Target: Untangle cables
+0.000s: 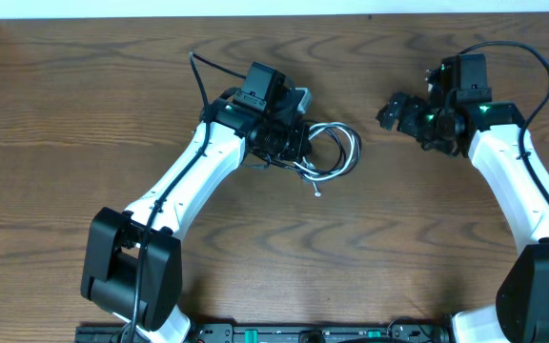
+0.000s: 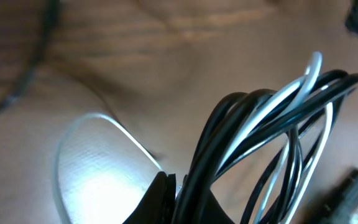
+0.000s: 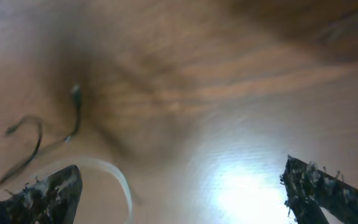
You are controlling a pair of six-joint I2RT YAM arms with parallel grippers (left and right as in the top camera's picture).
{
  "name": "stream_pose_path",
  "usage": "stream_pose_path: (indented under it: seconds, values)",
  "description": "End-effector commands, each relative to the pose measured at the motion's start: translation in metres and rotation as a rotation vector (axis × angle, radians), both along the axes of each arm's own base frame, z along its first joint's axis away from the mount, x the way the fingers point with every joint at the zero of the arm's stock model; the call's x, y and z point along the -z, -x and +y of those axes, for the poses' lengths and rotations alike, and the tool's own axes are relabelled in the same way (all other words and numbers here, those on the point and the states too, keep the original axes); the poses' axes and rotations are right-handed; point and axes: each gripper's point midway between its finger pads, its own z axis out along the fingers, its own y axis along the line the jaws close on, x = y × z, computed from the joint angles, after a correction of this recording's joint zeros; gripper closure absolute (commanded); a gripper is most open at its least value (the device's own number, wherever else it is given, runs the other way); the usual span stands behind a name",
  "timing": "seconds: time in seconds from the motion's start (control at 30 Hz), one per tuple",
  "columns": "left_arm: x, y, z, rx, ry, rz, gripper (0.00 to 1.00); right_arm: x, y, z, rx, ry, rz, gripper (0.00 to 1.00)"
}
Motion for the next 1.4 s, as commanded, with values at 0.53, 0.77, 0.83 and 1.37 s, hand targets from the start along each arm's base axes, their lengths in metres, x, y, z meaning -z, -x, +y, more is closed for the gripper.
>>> stream_pose_path:
  seconds: [0.53,0.77,0.83,1.37]
  values:
    - [-0.046,-0.022,-0.001,0.124,-0.03,-0.307,0.93,-0.028,0.026,0.076,-0.403,-0.256,-0.081,0.44]
    - [-0.055,-0.02,0.0,0.067,-0.002,-0.283,0.93,0.001,0.022,0.084,-0.301,-0.079,-0.018,0.55]
    - [-0.055,-0.018,-0.001,0.059,0.004,-0.267,0.93,0.015,0.02,0.077,-0.203,-0.004,0.023,0.64]
    - [-0.089,-0.018,0.024,-0.059,0.151,-0.196,0.93,0.085,0.036,-0.003,0.094,0.28,0.292,0.91]
